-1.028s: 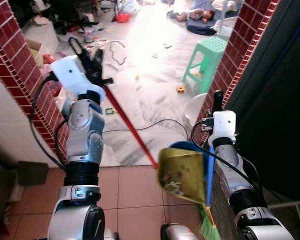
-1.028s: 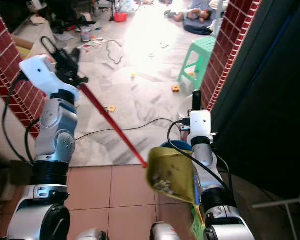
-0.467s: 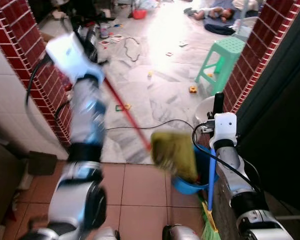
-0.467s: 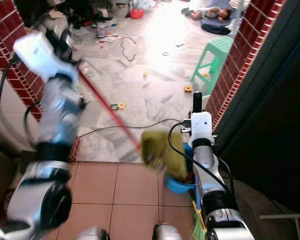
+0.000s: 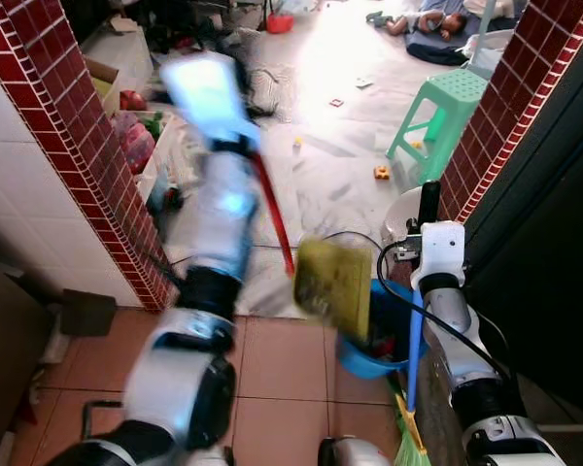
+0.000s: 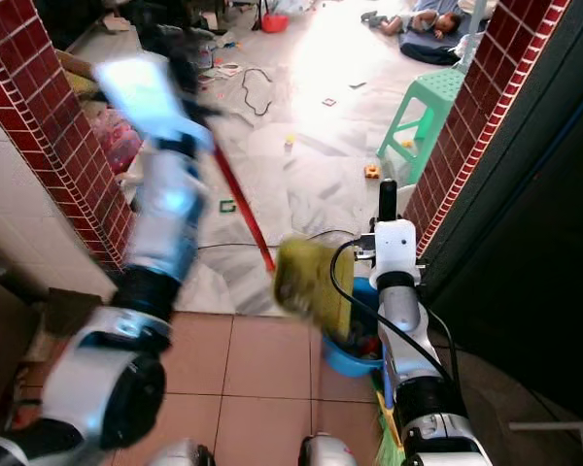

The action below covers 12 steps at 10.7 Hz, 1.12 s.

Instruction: Sweep floor

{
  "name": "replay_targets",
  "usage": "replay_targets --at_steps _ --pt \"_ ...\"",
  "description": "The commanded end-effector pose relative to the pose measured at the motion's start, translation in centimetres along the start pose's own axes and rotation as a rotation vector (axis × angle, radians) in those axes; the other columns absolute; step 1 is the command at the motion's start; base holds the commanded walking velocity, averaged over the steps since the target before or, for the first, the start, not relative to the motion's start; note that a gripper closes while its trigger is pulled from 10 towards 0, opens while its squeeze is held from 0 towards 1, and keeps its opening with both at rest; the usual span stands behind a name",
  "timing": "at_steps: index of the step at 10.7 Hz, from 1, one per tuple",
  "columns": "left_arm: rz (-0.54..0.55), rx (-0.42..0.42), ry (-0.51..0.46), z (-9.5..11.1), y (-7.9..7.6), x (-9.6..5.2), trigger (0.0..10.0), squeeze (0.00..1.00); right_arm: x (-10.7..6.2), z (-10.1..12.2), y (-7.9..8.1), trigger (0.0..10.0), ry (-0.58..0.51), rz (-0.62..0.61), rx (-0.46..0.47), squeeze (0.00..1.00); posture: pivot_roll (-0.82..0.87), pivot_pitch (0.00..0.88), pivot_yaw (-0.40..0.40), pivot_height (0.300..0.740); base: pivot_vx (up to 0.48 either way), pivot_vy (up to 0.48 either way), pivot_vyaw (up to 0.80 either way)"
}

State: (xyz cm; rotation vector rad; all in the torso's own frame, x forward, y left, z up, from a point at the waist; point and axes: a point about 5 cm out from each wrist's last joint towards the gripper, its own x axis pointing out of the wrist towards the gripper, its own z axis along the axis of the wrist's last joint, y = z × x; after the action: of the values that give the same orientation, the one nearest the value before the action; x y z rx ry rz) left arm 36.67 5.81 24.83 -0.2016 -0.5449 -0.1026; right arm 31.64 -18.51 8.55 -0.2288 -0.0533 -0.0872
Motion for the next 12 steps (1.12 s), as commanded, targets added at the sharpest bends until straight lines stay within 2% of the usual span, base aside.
replay_targets --at_steps 1,2,4,5,6,7,9,10,11,12 --pt "-0.051 -0.021 -0.038 0.0 -1.8 -0.7 10.0 0.00 0.1 0.3 -0.6 10.0 -0.013 -0.018 -0.024 0.00 -0.11 0.000 0.026 0.740 0.000 0.000 0.00" --pt "-0.085 -0.017 -0.027 -0.6 -2.6 -1.3 10.0 0.00 0.1 0.3 -0.6 10.0 -0.013 -0.018 -0.024 0.00 -0.11 0.000 0.027 0.740 0.000 0.000 0.00" --pt "-0.236 -0.001 0.008 -2.5 -5.1 -3.4 10.0 0.00 0.2 0.5 -0.6 10.0 -0.016 -0.022 -0.021 0.00 -0.11 0.000 0.032 0.740 0.000 0.000 0.00" --pt "-0.284 -0.002 0.016 -2.8 -5.8 -3.9 10.0 0.00 0.2 0.5 -0.6 10.0 -0.018 -0.024 -0.020 0.00 -0.11 0.000 0.034 0.740 0.000 0.000 0.00" --pt "-0.381 -0.036 0.030 -3.1 -7.2 -4.7 10.0 0.00 0.2 0.5 -0.6 10.0 -0.017 -0.026 -0.018 0.00 -0.11 0.000 0.036 0.740 0.000 0.000 0.00" --pt "-0.450 -0.056 0.032 -3.1 -8.2 -5.2 10.0 0.00 0.2 0.5 -0.5 10.0 -0.018 -0.027 -0.017 0.00 -0.11 0.000 0.038 0.740 0.000 0.000 0.00" --pt "-0.697 -0.136 0.022 -2.6 -11.0 -6.5 10.0 0.00 0.2 0.6 -0.5 10.0 -0.023 -0.030 -0.016 0.00 -0.10 0.000 0.035 0.740 0.000 0.000 0.00" --pt "-0.775 -0.146 -0.002 -2.1 -11.7 -7.0 10.0 0.00 0.3 0.6 -0.5 10.0 -0.024 -0.029 -0.017 0.00 -0.10 0.000 0.034 0.740 0.000 0.000 0.00" --pt "-0.927 -0.171 -0.045 -1.1 -13.2 -8.1 10.0 0.00 0.5 0.8 -0.4 10.0 -0.026 -0.026 -0.018 0.00 -0.10 0.000 0.029 0.740 0.000 0.000 0.00" --pt "-1.029 -0.154 -0.089 -0.4 -14.2 -8.9 10.0 0.00 0.6 0.9 -0.3 10.0 -0.030 -0.023 -0.019 0.00 -0.10 0.000 0.026 0.740 0.000 0.000 0.00"
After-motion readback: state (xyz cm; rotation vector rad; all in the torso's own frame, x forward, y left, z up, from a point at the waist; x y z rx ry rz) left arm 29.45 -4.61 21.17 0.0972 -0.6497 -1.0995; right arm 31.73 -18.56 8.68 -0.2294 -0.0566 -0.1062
